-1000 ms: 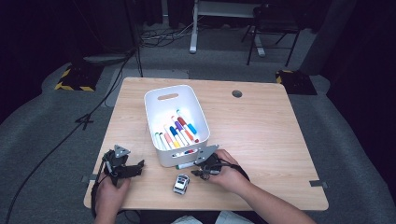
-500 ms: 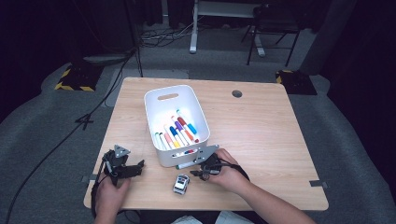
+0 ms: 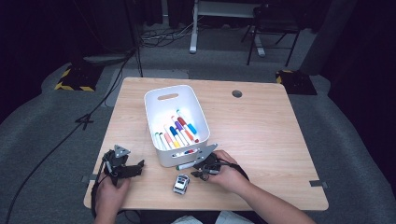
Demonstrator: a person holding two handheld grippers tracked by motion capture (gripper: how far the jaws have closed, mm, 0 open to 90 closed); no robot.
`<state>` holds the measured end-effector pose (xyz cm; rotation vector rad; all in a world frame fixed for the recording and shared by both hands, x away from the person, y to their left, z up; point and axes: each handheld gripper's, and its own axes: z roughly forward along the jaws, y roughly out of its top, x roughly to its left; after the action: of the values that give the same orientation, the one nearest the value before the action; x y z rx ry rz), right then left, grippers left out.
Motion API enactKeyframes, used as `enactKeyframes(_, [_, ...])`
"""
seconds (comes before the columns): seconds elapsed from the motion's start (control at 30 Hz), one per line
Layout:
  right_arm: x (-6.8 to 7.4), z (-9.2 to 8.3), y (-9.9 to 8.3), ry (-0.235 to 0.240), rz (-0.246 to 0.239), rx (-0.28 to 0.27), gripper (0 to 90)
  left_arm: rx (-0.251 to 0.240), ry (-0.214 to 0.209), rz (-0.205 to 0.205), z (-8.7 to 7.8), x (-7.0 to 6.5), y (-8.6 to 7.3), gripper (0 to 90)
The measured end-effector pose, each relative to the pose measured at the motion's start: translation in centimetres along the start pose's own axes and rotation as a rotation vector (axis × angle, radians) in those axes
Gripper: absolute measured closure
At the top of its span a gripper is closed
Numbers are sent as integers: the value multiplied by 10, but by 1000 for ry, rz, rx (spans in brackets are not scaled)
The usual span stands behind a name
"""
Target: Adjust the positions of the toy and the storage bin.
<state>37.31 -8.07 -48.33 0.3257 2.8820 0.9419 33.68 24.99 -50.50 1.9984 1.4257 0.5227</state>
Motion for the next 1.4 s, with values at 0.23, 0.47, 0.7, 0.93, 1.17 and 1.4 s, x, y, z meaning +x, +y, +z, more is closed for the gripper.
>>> enactKeyframes(0.23, [6, -4, 0, -22, -29, 1, 620, 0, 0, 0, 0, 0, 0, 137])
enactKeyframes(0.47, [3, -17, 0, -53, -32, -68, 528, 1, 0, 2, 0, 0, 0, 137])
enactKeyframes(0.7, [-5, -3, 1, -28, -29, -27, 541, 0, 0, 0, 0, 0, 0, 137])
enactKeyframes(0.93, [-4, -2, -2, 1, 12, 7, 768, 0, 0, 0, 0, 0, 0, 137])
enactKeyframes(1.17, [-2, -4, 0, 12, 57, 36, 775, 0, 0, 0, 0, 0, 0, 137])
enactKeyframes(1.4, [2, -21, 0, 36, 85, 11, 775, 0, 0, 0, 0, 0, 0, 137])
